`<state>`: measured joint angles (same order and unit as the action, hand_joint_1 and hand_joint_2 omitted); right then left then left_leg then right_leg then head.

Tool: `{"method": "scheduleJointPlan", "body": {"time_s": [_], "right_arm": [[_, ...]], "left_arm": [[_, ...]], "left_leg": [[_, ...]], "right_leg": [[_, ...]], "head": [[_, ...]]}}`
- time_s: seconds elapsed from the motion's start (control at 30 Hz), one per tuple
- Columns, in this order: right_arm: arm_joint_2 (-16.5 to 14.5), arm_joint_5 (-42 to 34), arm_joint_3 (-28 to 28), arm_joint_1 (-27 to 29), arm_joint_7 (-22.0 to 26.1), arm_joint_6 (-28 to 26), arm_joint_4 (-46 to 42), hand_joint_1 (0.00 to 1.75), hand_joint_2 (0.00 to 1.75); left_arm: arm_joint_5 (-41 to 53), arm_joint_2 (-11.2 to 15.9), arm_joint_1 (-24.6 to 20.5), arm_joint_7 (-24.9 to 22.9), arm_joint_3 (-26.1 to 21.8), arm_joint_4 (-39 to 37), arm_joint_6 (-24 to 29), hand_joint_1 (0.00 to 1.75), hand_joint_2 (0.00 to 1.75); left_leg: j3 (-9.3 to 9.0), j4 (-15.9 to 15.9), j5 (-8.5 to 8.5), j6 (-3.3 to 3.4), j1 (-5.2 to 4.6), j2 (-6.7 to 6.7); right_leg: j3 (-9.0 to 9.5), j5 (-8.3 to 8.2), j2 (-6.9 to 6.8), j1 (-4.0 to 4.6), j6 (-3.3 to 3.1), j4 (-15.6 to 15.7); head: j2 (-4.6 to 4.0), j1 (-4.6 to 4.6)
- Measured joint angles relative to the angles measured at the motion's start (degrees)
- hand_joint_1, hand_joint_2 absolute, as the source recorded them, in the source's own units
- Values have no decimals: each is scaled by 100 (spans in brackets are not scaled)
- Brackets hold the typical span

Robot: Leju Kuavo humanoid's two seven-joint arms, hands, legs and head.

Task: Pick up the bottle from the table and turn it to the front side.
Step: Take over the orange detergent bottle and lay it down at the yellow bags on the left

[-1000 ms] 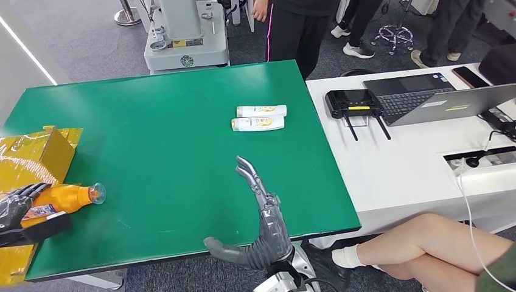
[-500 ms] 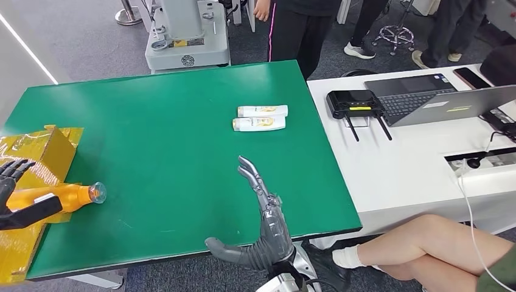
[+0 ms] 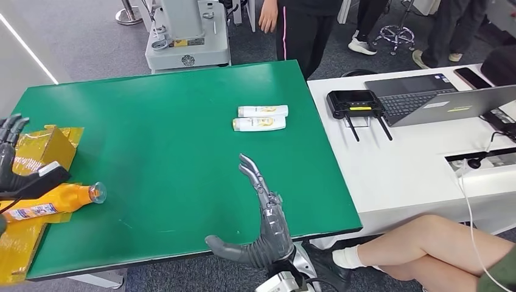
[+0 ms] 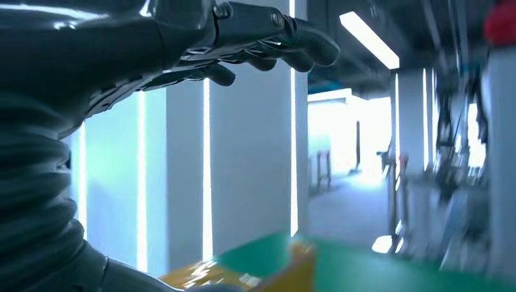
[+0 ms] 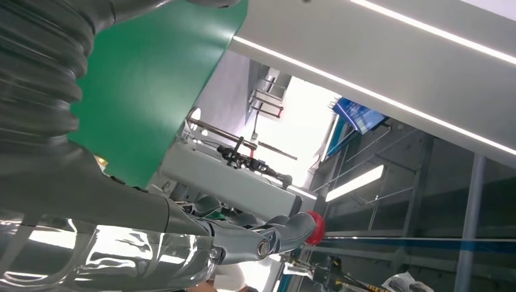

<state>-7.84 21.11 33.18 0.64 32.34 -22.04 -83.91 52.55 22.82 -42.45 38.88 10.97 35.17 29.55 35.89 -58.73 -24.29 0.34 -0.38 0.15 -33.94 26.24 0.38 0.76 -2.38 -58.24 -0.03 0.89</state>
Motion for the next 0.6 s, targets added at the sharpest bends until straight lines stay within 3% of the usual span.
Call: {"method": "scheduleJointPlan", "body": {"time_s": [0.13,0.3,0.6], "right_arm": [[-10,-27,2,-14,-33,-60,1,0,175],[-11,-222,4,-11,61,-244,2,0,175],[-9,-487,-20,76,195,-539,-91,0,175]], "left_arm": [[-1567,-536,367,98,-4,833,360,0,175],[-4252,-1363,1125,120,217,2394,84,0,175],[-5238,-2648,2218,132,745,4095,-495,0,175]], "left_leg": [[0,-1,0,3,-4,-12],[1,-2,-5,11,-9,-13],[5,-4,-18,30,-10,-12]], "right_leg": [[5,2,-11,-3,3,2],[9,6,-15,-8,11,10],[10,10,-11,-15,24,14]], "head": [[1,0],[1,0],[1,1]]}}
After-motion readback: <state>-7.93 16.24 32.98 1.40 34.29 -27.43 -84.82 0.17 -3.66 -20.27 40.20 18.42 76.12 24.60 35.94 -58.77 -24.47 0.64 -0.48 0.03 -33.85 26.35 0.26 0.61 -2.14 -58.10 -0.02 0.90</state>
